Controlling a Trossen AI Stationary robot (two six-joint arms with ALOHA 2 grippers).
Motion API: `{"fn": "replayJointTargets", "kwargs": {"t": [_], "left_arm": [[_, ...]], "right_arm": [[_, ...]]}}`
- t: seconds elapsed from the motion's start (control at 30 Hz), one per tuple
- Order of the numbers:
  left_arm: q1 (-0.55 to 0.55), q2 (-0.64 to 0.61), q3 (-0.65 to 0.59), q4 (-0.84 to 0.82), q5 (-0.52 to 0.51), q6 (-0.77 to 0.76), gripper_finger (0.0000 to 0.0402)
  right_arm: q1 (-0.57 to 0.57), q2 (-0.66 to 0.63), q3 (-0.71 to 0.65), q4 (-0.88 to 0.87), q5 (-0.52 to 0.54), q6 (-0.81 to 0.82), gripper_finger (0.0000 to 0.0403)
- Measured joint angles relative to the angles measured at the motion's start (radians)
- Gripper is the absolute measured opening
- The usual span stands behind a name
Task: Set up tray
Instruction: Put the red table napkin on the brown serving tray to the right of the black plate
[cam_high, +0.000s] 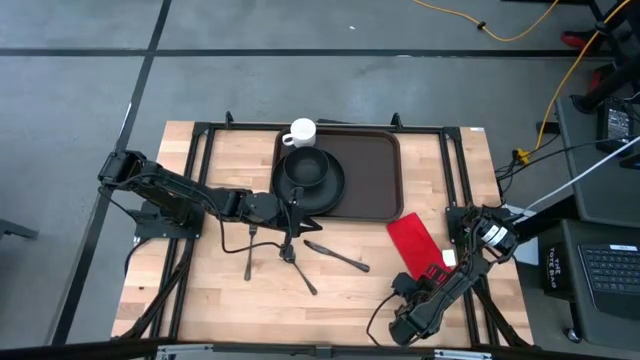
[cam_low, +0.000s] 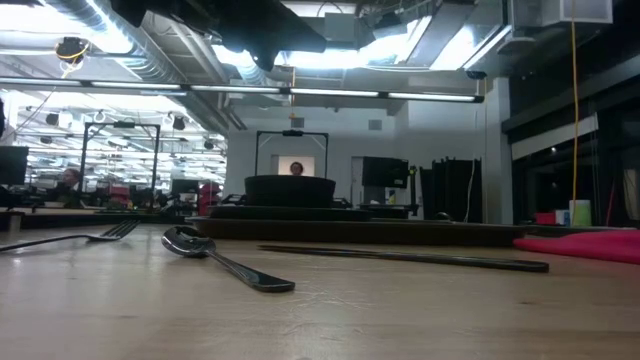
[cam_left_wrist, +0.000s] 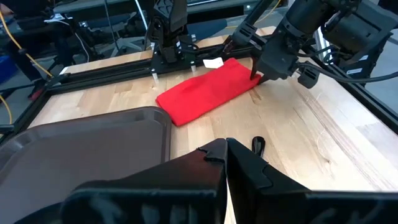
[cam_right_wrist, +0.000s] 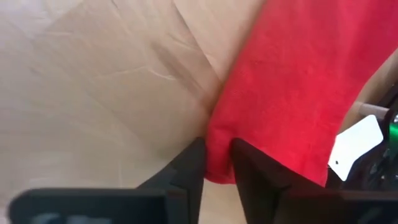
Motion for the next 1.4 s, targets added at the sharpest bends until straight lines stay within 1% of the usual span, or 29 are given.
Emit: {"fn": "replayJointTargets", "kwargs": {"t": [0.1,0.2,0.27,0.43,0.63,0.8,1.0,1.4], "left_arm": [[0.0,0.0,0.0,0.0,0.0,0.0,0.0004],[0.0,0.0,0.0,0.0,0.001,0.0,0.0004],[0.0,0.0,0.0,0.0,0.002,0.0,0.0004],[0.0,0.0,0.0,0.0,0.002,0.0,0.0004],[0.0,0.0,0.0,0.0,0.002,0.0,0.0004],[0.0,0.0,0.0,0.0,0.002,0.0,0.0004],[0.0,0.0,0.0,0.0,0.002,0.0,0.0004],[0.0,0.0,0.0,-0.001,0.002,0.0,0.0004]], "right_arm": [[0.0,0.0,0.0,0.006,0.0,0.011,0.0064],[0.0,0.002,-0.002,0.0,0.0,0.031,0.0024],[0.0,0.004,-0.003,-0.005,0.001,0.038,0.0013],[0.0,0.008,0.009,-0.018,-0.009,0.064,0.001],[0.0,0.02,0.1,-0.089,-0.021,0.065,0.0009],[0.0,0.015,0.175,-0.168,-0.022,0.068,0.0008],[0.0,0.013,0.261,-0.311,-0.021,0.078,0.0008],[0.0,-0.07,0.277,-0.308,0.079,0.156,0.0008]]}}
